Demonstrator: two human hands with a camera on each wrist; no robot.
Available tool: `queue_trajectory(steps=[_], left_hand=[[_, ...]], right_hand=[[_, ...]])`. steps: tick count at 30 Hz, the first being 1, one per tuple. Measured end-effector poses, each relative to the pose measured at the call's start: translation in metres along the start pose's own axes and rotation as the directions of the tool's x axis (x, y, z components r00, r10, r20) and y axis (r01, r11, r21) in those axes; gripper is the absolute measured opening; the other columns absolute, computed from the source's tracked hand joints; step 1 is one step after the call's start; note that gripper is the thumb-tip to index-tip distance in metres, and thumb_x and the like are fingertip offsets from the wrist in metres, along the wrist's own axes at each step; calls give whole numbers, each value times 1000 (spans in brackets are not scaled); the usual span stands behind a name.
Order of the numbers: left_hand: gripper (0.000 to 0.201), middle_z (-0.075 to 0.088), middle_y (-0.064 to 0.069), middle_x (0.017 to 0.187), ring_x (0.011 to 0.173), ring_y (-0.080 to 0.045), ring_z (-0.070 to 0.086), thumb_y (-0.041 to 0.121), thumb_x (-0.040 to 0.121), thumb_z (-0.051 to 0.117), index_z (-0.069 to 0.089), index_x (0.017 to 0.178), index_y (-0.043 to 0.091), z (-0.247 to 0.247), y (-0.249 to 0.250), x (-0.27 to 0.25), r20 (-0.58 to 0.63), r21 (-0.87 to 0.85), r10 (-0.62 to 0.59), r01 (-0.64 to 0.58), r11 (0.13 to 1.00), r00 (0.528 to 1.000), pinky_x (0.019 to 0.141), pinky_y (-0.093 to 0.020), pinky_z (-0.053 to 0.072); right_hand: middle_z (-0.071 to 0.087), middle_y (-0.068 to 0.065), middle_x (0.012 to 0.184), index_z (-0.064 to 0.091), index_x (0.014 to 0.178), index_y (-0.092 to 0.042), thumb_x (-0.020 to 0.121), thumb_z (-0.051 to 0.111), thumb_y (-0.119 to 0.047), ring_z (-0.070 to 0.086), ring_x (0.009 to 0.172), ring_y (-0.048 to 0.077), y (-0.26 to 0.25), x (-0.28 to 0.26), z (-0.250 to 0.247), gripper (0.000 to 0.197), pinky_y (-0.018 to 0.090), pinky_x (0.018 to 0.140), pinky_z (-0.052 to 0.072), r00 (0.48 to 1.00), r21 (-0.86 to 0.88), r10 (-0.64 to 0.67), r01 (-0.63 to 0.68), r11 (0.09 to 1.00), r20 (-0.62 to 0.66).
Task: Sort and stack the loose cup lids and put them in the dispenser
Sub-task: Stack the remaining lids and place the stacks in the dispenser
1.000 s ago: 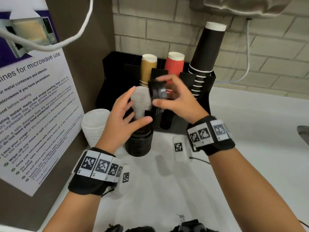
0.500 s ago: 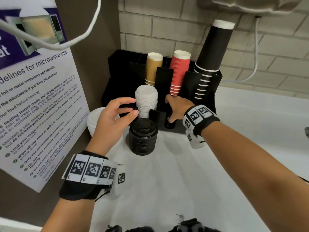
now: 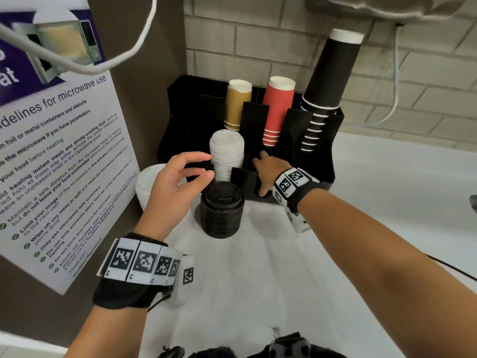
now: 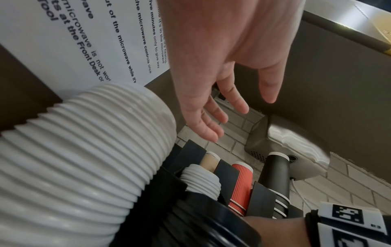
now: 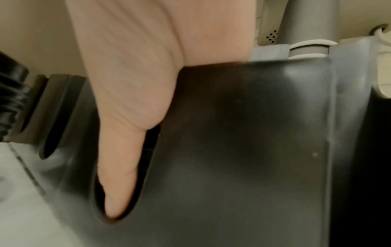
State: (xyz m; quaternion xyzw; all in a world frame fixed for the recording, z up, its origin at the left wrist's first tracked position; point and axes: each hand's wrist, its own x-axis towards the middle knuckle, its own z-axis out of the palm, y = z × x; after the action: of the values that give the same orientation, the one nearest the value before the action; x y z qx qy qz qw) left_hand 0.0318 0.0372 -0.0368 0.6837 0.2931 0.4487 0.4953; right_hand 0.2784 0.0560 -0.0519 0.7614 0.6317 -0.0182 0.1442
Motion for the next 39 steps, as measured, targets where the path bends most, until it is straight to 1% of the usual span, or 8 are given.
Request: queue_trajectory(steps=[7,9,12,14,18,30,33,39], left_hand=[[24,63,2,120,97,-2,63,14,91,65,64,109,29,-7,-1,0,-22,20,-4,5,1000,1000,90,-22,44],[25,65,9,115,96,-4,64,14,91,65,64,107,33,-10,-1,-1,-27,13,-1,1,1000,1000,91,-24,45],[23,66,11,111,98,-13,64,25,85,68,65,106,35,-15,-2,0,-47,25,-1,2,1000,999,97,-35,48],[25,66,9,110,97,-16,65,31,82,66,66,106,35,-16,-2,0,-57,29,-4,6,1000,998,98,-38,49],[24,67,7,109,93,-11,65,28,84,67,66,107,35,-16,-4,0,-53,23,4,-3,1000,999,97,-37,51],[25,66,6,108,92,-5,63,13,90,66,65,107,31,-13,-10,1,-40,0,29,-29,1000,999,87,-21,50],[30,62,10,112,94,1,61,18,86,72,62,109,34,-7,-13,1,-32,-3,33,-33,999,999,82,-14,47],[86,39,11,148,133,-13,45,30,64,79,37,139,41,18,-16,-4,146,-109,-25,41,993,989,107,-40,44]], right_hand=[[56,6,111,53,123,-11,81,66,-19,48,116,27,0,-14,-26,45,47,102,33,994,-25,24,-21,999,105],[55,8,120,53,127,-13,87,55,-9,48,118,28,-1,-23,-33,40,43,100,37,991,104,-9,23,994,-137],[58,10,118,60,121,-11,87,55,-5,54,111,26,-15,-40,-36,36,39,96,44,904,370,-184,334,867,-385],[57,9,120,58,125,-16,86,66,-20,53,112,21,-29,-48,-32,40,34,98,43,891,459,-323,444,770,-320],[43,2,131,39,140,-30,71,80,-46,42,121,20,-49,-46,-14,82,33,101,42,922,541,-367,371,754,-120],[41,3,121,40,137,-28,68,81,-30,46,110,21,-57,-43,0,80,34,92,49,931,600,-305,363,713,-201],[48,4,120,47,132,-24,69,82,-23,48,112,18,-46,-54,-8,72,34,99,45,907,715,-199,416,562,-371],[58,7,113,47,130,-34,80,73,-13,65,99,24,-42,-85,-16,60,38,91,54,898,902,-85,430,-43,-432]])
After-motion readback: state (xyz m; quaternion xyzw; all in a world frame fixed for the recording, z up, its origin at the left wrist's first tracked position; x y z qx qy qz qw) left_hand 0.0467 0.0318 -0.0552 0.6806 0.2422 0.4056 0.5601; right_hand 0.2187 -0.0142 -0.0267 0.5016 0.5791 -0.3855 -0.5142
